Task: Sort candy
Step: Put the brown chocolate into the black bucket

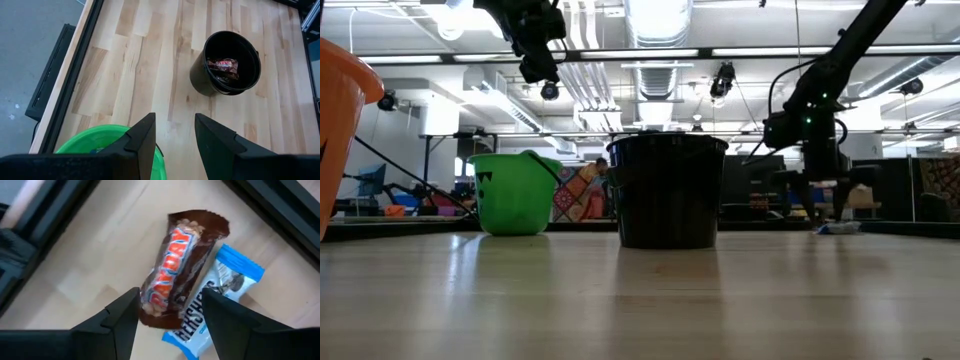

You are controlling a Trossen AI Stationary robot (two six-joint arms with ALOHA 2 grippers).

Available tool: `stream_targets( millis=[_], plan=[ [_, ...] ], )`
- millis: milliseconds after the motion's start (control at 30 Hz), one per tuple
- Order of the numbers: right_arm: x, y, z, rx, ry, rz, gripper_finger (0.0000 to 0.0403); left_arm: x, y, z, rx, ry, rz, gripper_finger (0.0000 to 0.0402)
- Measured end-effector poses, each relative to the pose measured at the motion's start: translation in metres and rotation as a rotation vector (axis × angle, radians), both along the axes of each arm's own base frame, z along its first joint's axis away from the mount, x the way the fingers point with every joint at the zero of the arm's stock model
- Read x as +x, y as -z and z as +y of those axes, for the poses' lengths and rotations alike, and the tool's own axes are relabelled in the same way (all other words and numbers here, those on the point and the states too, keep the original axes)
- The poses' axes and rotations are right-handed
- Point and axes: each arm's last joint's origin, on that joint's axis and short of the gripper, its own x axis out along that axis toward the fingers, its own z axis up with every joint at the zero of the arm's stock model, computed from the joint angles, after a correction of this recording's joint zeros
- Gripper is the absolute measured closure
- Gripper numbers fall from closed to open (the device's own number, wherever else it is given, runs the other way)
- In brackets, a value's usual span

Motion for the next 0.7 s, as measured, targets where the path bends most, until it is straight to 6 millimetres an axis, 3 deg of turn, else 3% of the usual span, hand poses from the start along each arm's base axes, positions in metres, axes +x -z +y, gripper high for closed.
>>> stream_targets(
  millis=[500,700],
  plan=[
    [0.002,0.021,-0.008,0.022,-0.028,0.027,0.0266,0.0,0.0,0.0,0.0,0.0,0.0,0.0283],
    [0.004,0.019,-0.01,0.029,-0.073,0.003,0.0342,0.0,0.0,0.0,0.0,0.0,0.0,0.0283]
  ],
)
